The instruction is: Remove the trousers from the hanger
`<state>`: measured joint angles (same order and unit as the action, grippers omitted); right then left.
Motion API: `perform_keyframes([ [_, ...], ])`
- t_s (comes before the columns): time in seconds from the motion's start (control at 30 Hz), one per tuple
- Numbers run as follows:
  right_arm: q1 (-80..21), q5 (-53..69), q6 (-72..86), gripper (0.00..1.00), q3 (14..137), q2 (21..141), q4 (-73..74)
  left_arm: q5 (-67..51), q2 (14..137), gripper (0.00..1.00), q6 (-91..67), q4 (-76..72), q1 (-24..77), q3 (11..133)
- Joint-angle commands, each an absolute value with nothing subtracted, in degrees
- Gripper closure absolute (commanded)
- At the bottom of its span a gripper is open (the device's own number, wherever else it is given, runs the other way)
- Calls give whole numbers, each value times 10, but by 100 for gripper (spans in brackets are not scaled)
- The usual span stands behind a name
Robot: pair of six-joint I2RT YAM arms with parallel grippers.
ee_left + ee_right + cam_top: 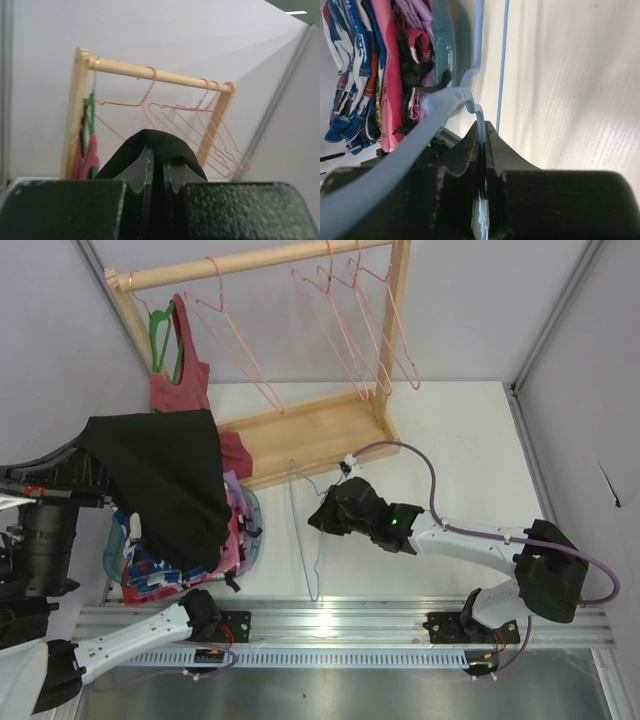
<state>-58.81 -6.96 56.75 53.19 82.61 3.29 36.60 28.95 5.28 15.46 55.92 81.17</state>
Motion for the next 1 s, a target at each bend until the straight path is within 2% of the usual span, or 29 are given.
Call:
perform_keyframes([
  [0.0, -581, -92, 555, 100, 519, 798, 43, 443, 272, 100, 118, 145, 561, 836],
  [0.23, -575, -98, 555, 100, 505, 787, 54, 518, 275, 100, 191, 149, 560, 831],
  [0.53, -568, -91, 556, 100, 493, 794, 44, 603, 299, 100, 387, 92, 562, 823],
  [0.77, -559, -85, 555, 100, 489, 795, 45, 620, 291, 100, 489, 88, 562, 795],
  [0.97, -548, -76, 553, 100, 477, 791, 41, 608, 245, 100, 492, 113, 562, 763],
])
